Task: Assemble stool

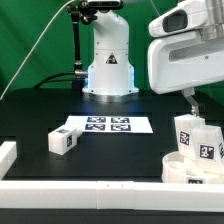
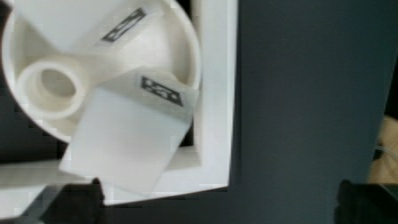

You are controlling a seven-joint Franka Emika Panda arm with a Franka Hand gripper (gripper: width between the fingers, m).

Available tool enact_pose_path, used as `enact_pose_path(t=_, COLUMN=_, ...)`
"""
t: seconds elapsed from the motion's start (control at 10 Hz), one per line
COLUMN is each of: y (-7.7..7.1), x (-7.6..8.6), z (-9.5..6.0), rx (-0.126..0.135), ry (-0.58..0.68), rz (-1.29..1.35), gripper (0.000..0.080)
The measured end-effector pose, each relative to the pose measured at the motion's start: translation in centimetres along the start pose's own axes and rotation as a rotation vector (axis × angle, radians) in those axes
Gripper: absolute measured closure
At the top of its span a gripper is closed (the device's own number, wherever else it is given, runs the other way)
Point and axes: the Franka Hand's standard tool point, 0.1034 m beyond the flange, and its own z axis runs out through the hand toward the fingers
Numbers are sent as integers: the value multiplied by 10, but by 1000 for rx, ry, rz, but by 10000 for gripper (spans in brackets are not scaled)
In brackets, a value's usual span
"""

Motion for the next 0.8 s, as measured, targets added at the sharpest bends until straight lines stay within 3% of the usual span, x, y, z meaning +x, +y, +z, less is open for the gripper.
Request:
enact_pose_path(t=0.3, y=3, x=0, z=1, rx=-2, ry=1, rz=-193, gripper=150)
enact_pose_path(t=0.5, y=7, x=3, z=3, rx=-42, ry=22, rz=-430, gripper=150)
enact_pose_path(t=0.6, y=0, x=4, z=3, rx=-65, ry=31, rz=-475, gripper=150)
enact_pose_path(t=0.8, y=4, x=4, z=4, rx=-70, ry=24, rz=-604, gripper=150)
